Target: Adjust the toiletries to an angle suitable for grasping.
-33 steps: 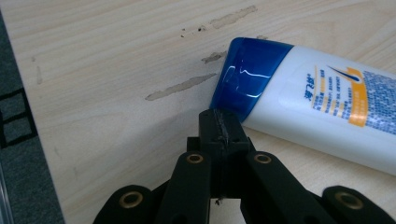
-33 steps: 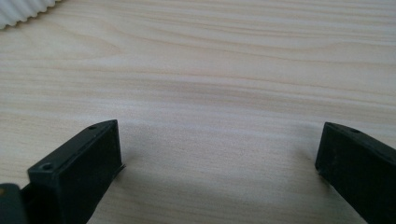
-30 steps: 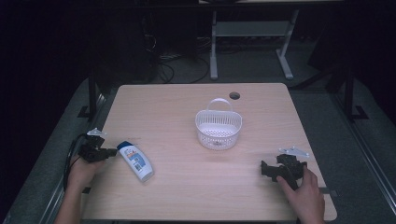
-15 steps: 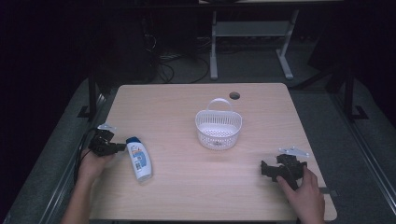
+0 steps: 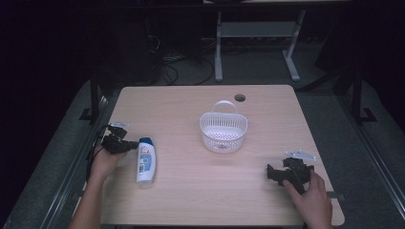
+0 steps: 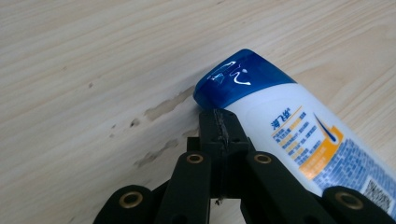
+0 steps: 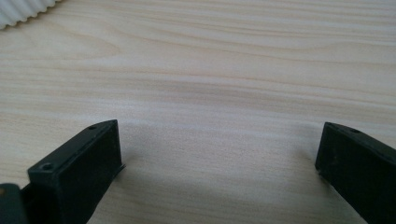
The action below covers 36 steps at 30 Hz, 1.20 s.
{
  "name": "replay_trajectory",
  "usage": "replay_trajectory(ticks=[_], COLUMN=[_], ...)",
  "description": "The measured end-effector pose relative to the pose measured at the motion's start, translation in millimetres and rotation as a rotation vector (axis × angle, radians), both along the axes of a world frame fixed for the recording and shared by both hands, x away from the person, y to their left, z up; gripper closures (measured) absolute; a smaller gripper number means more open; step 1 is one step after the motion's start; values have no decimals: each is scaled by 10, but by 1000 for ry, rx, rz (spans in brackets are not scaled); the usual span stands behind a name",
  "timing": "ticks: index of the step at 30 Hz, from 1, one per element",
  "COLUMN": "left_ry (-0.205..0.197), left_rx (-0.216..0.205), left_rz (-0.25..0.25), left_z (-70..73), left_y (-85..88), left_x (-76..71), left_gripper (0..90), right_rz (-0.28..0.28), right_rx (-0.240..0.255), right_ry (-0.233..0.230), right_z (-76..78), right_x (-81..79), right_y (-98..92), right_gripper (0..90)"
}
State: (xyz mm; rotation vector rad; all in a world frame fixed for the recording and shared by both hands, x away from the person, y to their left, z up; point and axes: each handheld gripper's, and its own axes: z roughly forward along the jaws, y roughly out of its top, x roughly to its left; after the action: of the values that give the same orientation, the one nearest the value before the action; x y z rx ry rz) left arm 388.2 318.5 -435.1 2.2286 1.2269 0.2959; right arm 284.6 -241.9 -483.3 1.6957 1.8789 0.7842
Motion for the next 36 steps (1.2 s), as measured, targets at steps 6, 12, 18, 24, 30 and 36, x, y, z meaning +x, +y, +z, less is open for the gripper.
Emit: replay_trajectory(ticks=[6, 12, 18, 24, 30, 36], left_ry=[2, 2, 2, 8, 4, -13], left_rx=[-9, -21, -33, -27, -28, -40], left_rz=[-27, -54, -90, -135, -164, -153], left_z=[-3, -23, -21, -12, -14, 20], left_y=[-146, -291, -432, -564, -675, -624], left_x=[48, 71, 66, 51, 45, 42], left_gripper=[900, 900, 900, 900, 900, 896], right_rz=[0, 0, 0, 0, 0, 0], right_rx=[0, 0, 0, 0, 0, 0], right_ry=[0, 0, 0, 0, 0, 0], right_z=[0, 0, 0, 0, 0, 0], right_x=[0, 0, 0, 0, 0, 0], right_y=[0, 0, 0, 0, 0, 0], right_gripper=[0, 0, 0, 0, 0, 0])
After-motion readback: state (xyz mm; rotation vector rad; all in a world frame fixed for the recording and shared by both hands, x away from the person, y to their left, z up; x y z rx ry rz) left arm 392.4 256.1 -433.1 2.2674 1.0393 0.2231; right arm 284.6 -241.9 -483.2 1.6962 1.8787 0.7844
